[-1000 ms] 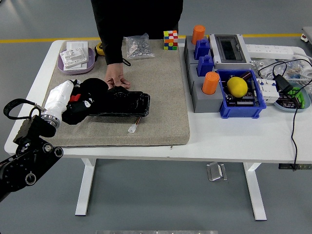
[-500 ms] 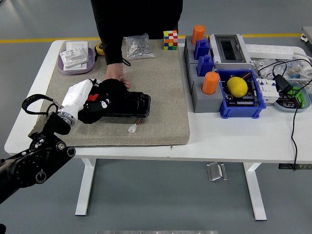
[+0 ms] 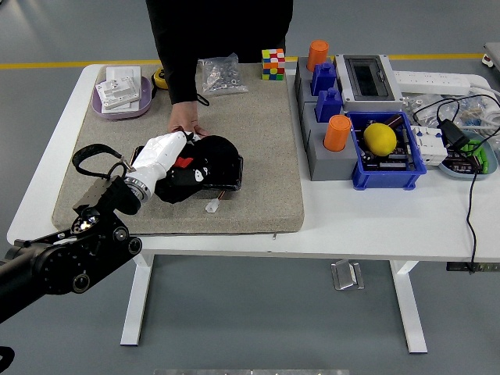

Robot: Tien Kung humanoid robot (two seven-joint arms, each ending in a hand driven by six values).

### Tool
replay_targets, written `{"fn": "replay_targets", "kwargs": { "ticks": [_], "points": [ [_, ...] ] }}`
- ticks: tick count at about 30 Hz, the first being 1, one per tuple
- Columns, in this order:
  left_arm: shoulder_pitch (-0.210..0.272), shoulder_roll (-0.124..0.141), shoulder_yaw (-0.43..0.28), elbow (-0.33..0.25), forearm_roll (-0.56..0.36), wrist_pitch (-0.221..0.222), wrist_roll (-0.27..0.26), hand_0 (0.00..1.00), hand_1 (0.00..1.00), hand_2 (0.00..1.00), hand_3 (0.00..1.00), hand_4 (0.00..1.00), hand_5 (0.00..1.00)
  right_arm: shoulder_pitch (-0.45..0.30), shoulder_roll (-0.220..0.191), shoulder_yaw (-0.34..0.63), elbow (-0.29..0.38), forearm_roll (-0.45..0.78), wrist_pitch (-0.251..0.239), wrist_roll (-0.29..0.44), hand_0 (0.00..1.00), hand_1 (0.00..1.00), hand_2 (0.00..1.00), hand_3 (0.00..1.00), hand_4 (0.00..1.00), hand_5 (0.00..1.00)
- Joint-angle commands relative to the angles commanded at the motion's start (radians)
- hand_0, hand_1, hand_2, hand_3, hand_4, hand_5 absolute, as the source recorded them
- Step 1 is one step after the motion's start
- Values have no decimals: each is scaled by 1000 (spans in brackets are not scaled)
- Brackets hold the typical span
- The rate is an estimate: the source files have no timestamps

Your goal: Pick the rag up,wipe the panel,place it on the desk

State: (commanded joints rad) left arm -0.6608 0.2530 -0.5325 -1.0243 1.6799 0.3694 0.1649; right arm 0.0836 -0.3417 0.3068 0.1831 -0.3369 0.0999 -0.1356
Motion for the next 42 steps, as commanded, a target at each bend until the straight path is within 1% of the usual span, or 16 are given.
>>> {"fn": "replay_targets", "kwargs": {
  "ticks": [5, 12, 16, 22, 26, 28, 30, 35, 42],
  "points": [
    [-13, -8, 34, -11, -6, -3, 3, 226, 137, 442, 380, 392, 2, 3, -4, -13, 0, 7, 2, -1, 775, 731, 732, 611, 910, 591],
    [-27, -15, 56, -20, -6, -1, 4, 227, 137, 443, 383, 395, 2, 6, -4, -20, 0, 10, 3, -2, 775, 731, 732, 610, 909, 589],
    [-28, -16, 63, -25, -4, -1, 5, 227, 137, 443, 383, 395, 2, 7, -3, -21, 0, 10, 3, -2, 775, 731, 732, 610, 909, 589],
    [-26, -19, 53, -22, 1, 2, 8, 227, 137, 443, 383, 395, 2, 6, -2, -20, 1, 10, 2, -1, 776, 730, 732, 607, 909, 589],
    [-20, -20, 40, -6, 3, 7, 10, 227, 138, 444, 385, 398, 2, 5, 0, -18, 0, 10, 2, -1, 776, 731, 732, 609, 909, 588],
    [-15, -20, 31, 12, 15, 20, 11, 227, 138, 444, 385, 398, 2, 5, 2, -19, 0, 13, 2, -1, 776, 731, 732, 609, 909, 588],
    [-11, -14, 27, 26, 21, 32, 12, 227, 139, 447, 388, 400, 2, 4, 3, -15, 0, 12, 2, -1, 775, 731, 733, 607, 909, 586],
    [-3, 0, 17, 59, 39, 41, 23, 227, 139, 447, 388, 400, 2, 2, 3, -19, -2, 17, 2, -1, 775, 731, 733, 607, 909, 586],
    [11, 13, -8, 85, 62, 56, 30, 227, 138, 445, 386, 400, 2, -2, 6, -19, -3, 18, 2, -1, 775, 730, 733, 604, 905, 577]
  ]
}}
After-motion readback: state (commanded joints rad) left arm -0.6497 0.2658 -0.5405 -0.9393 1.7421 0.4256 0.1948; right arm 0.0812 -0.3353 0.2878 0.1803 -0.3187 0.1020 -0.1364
